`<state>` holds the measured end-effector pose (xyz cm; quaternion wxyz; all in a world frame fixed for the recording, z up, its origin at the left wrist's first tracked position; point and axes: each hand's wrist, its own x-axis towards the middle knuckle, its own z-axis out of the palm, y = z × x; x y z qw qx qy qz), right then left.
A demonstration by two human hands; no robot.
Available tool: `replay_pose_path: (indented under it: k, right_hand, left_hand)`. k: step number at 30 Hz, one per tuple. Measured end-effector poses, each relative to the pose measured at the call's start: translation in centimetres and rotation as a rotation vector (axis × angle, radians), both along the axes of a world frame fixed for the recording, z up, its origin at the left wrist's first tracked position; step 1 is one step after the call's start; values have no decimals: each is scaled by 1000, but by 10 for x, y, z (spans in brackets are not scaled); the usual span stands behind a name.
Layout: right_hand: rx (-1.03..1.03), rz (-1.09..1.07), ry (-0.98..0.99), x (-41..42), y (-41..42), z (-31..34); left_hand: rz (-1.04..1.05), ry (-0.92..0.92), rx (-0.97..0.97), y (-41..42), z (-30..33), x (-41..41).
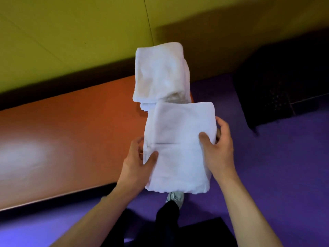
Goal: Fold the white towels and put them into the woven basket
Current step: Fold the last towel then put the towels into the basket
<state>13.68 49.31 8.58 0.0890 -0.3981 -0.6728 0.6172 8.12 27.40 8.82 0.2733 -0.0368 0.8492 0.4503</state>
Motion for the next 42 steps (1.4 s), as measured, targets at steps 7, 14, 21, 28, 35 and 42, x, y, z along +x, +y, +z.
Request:
replay_pose_path:
  k: [7, 14, 21, 28, 35, 42]
  right_hand:
    - [53, 149, 27, -15, 2, -2]
    - [315, 164, -107, -14, 2, -17]
    - [683, 456, 75, -7, 9, -16]
    - [496, 754, -96, 11, 27, -38]
    - [35, 754, -279, 1, 24, -43]
    - [-54, 679, -241, -11, 29, -52]
  left_hand:
    - [75, 44, 22, -3, 3, 10]
    - [-266, 486, -349, 8, -9, 1]
    - [-599, 565, -339, 16, -13, -19]
    - [-748, 744, -383, 10, -28, -23]
    - [-373, 200, -139, 15, -56, -12]
    - [-352, -34, 9, 26, -55, -34]
